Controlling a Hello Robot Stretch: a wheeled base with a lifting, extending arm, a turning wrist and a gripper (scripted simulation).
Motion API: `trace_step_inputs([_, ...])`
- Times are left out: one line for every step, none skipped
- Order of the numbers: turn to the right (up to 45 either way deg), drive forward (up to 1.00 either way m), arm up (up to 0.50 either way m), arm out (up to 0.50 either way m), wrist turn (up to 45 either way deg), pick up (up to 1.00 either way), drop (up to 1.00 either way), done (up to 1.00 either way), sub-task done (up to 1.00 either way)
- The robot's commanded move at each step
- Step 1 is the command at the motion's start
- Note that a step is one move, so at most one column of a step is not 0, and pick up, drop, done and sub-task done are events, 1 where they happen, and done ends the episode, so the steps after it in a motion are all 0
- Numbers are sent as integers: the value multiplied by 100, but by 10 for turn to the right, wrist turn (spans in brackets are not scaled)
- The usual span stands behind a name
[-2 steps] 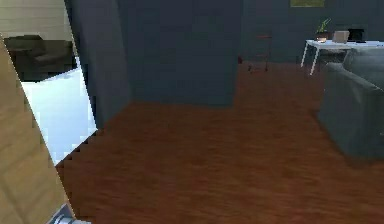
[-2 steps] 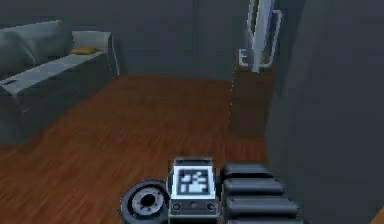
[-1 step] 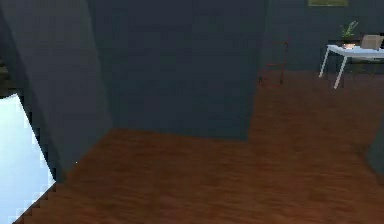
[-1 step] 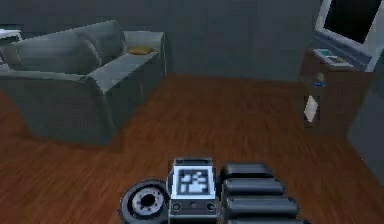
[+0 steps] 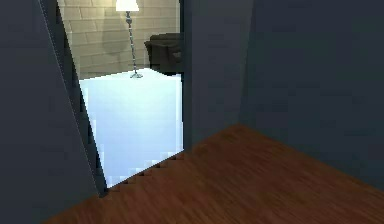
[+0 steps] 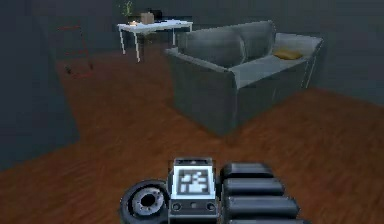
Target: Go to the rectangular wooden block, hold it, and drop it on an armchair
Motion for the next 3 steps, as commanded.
trace_step_inputs([0,100,0,0,0,0,0,0,0])
trace_step_inputs([0,15,0,0,0,0,0,0,0])
trace_step_inputs([-390,0,0,0,0,0,0,0,0])
